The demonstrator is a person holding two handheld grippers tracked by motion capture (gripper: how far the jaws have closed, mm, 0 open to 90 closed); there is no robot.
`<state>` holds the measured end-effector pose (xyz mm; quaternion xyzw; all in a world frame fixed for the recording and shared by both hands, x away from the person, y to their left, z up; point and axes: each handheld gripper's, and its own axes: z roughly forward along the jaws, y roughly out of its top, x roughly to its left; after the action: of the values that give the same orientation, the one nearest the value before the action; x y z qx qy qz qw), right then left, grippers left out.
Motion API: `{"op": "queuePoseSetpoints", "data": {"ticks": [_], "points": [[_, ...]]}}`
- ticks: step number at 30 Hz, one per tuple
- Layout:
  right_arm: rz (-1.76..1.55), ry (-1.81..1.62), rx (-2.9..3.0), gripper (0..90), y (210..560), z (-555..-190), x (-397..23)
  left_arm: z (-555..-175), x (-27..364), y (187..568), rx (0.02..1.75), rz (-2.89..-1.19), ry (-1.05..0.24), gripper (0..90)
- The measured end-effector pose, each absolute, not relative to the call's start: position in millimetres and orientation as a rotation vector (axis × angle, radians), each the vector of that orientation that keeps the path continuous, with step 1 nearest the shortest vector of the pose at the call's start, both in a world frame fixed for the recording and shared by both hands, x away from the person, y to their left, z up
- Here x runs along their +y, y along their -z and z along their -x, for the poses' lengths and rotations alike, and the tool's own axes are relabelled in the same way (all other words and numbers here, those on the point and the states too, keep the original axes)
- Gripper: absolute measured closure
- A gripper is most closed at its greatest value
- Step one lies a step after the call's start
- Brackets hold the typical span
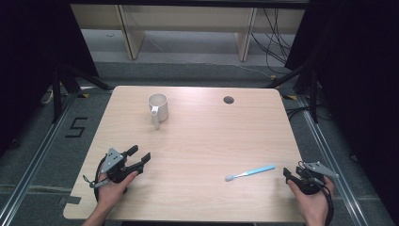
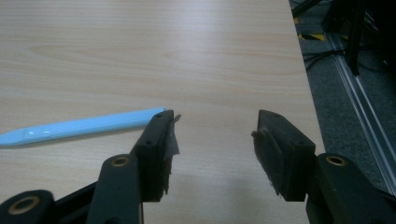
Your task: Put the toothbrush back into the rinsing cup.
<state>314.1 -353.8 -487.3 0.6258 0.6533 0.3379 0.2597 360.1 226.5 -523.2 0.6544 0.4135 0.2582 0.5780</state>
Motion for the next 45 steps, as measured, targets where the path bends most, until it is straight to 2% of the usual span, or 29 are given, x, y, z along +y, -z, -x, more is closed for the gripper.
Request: {"op": "queuePoseSetpoints", "data": {"ticks": [3,4,10,36,39,45], "points": [[-1.719,-0.906,1.780,48.0,484.2,-311.9,-350.3,-361.1,225.9,523.4,0.973,-1.530,-0.600,34.4],[-1.620,-0.916,1.817,47.7,484.7,-314.5,-354.2,-361.3,225.7,523.2,0.979,-1.533,-0.602,34.5],[-1.543,-0.864,1.943,46.3,476.6,-313.6,-346.8,-359.3,226.7,523.6,0.969,-1.518,-0.603,34.4],[-1.229,-0.434,2.584,40.7,448.4,-354.0,-339.8,-358.6,225.0,523.5,0.958,-1.535,-0.606,34.8],[-1.175,-0.372,2.658,41.1,448.6,-359.5,-334.2,-358.4,225.4,523.0,0.965,-1.542,-0.605,34.8],[-0.961,-0.256,2.766,47.6,449.8,-373.5,-319.4,-359.4,224.8,524.2,0.949,-1.521,-0.600,34.7]]}}
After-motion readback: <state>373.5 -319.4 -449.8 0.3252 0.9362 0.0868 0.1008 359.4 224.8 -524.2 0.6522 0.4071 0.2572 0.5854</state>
